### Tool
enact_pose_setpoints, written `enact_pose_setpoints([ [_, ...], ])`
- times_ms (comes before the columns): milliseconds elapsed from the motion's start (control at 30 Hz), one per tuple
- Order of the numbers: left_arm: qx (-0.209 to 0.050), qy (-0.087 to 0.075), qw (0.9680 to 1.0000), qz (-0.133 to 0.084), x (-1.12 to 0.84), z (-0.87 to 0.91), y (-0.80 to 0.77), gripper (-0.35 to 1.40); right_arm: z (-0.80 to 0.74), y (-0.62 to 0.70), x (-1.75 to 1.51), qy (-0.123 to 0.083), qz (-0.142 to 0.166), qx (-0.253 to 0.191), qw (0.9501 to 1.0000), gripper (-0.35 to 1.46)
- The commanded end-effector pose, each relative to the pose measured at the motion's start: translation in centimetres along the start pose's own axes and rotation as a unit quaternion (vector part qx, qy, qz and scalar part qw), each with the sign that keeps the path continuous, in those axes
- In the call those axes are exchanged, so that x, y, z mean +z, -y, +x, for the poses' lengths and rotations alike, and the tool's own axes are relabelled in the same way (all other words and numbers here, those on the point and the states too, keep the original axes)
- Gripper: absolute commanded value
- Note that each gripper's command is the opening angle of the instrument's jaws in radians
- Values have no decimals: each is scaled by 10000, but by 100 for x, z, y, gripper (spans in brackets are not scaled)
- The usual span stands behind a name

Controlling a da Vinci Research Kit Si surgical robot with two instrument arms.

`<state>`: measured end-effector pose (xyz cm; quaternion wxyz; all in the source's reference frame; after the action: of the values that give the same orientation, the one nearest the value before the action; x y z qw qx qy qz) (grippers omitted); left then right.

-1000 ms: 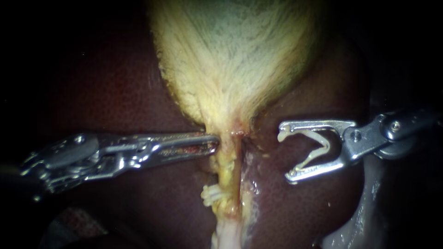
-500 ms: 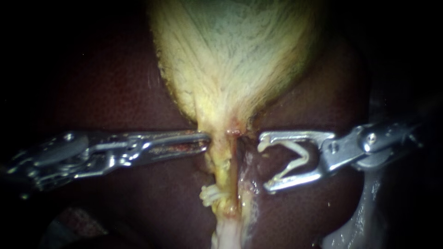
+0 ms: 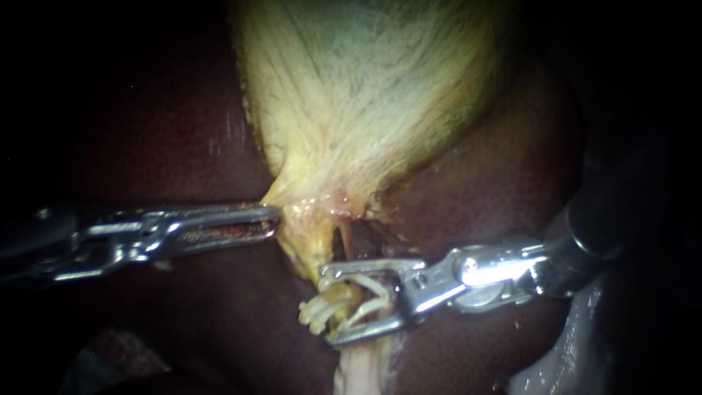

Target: Clipping third clip left tube

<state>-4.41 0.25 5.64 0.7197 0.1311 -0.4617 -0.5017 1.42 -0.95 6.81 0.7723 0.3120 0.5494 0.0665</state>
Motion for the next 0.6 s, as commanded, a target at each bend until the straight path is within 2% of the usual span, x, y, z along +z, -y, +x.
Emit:
enact_pose_setpoints([
  [33,6,4,10000,-5,-1,1,1,-35,-1,-2,-2,-5,-15,3,10000,60],
  [367,9,18,10000,-40,-5,3,8,-35,-3,-12,-16,-18,-107,25,9999,60],
  [600,13,8,10000,-2,-4,5,14,-35,-3,-23,-8,-19,-139,33,9999,60],
])
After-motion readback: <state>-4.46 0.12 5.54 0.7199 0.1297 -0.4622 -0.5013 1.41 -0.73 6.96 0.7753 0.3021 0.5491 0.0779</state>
